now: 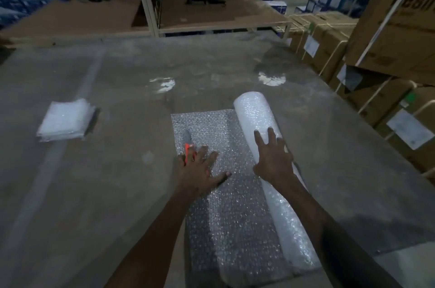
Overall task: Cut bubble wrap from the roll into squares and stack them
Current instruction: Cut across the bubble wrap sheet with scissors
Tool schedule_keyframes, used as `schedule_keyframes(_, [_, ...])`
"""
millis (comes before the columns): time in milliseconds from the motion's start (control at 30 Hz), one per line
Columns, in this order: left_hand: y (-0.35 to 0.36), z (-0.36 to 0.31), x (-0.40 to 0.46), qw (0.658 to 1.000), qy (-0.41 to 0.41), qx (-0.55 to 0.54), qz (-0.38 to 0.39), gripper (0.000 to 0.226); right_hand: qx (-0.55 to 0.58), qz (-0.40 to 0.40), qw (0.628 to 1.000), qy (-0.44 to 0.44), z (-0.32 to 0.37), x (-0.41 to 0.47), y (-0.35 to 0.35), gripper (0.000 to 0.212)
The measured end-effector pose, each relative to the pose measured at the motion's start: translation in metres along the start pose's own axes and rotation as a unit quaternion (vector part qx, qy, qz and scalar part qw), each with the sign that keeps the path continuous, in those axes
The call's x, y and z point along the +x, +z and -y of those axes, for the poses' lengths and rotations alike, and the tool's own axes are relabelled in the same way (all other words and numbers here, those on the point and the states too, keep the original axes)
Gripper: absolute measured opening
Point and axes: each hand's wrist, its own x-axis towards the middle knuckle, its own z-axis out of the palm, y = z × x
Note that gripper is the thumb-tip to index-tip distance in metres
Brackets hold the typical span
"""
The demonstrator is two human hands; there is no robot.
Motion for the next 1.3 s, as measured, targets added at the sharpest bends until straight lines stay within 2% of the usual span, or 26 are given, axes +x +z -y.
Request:
schedule_keyframes(533, [-0.029,0.123,-0.030,1.000,0.009,0.016,0.001,0.088,0.026,-0.023,0.999,-0.015,0.119,-0.020,0.014,0.106])
schedule_keyframes(833, [-0.003,0.099,-0.039,0.993,0.081,0.066,-0.058,0.067,0.083,0.006,0.996,-0.028,0.080,-0.019,0.007,0.103])
schedule_keyframes(933, [0.010,0.084,-0.046,0.995,0.062,0.029,-0.079,0.063,0.069,-0.009,0.997,-0.025,0.060,-0.022,-0.007,0.097])
schedule_keyframes(1033, [0.013,0.082,-0.047,0.995,0.054,0.004,-0.083,0.065,0.022,-0.034,0.998,-0.055,0.048,-0.030,-0.015,0.079])
schedule_keyframes(1133, [0.014,0.083,-0.049,0.993,0.051,0.027,-0.099,0.062,0.018,-0.042,0.997,-0.065,0.042,-0.037,-0.008,0.061])
schedule_keyframes(1300, [0.016,0.084,-0.059,0.993,-0.004,0.011,-0.122,0.066,0.034,-0.074,0.997,-0.017,0.031,-0.038,0.001,0.060])
